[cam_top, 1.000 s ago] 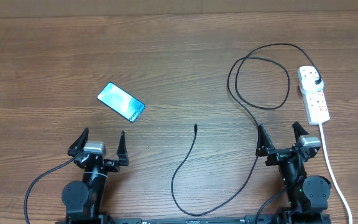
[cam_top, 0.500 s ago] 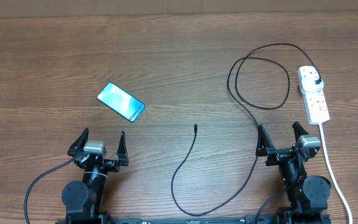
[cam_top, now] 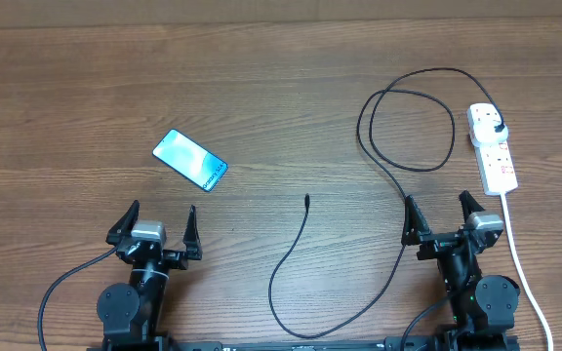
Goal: Plug charger to phone and switch on socket
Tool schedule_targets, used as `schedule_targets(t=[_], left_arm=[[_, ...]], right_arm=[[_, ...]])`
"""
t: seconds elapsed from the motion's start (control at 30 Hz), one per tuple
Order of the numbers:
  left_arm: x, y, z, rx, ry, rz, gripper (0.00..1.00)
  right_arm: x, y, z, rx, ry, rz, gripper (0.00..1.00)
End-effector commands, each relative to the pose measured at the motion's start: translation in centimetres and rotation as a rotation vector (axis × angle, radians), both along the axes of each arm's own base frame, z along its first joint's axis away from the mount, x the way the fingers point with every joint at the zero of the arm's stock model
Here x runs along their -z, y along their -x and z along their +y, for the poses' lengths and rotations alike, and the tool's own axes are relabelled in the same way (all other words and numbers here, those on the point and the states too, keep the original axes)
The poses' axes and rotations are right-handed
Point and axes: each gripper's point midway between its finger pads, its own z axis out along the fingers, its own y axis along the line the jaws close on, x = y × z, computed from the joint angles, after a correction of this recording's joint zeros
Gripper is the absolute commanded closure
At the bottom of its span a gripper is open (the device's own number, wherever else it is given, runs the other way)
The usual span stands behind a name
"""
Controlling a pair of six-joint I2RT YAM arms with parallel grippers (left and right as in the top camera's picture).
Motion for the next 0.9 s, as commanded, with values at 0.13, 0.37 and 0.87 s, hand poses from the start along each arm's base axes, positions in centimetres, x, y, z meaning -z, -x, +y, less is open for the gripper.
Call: schedule_targets(t=[0.13, 0.37, 0.87], left_arm=[[-0.2, 0.0, 0.2, -0.008, -0.017, -0.014, 0.0], [-1.1, 0.2, -0.9, 0.056, 0.0, -0.041, 0.0], [-4.4, 0.2, -0.3, 0.018, 0.051, 0.032, 0.0]], right_arm=[[0.2, 0.0, -0.1, 0.009, -0.007, -0.002, 0.0], [0.2, 0.0, -0.1, 0.009, -0.007, -0.002, 0.0], [0.2, 0.0, -0.1, 0.009, -0.007, -0.002, 0.0]])
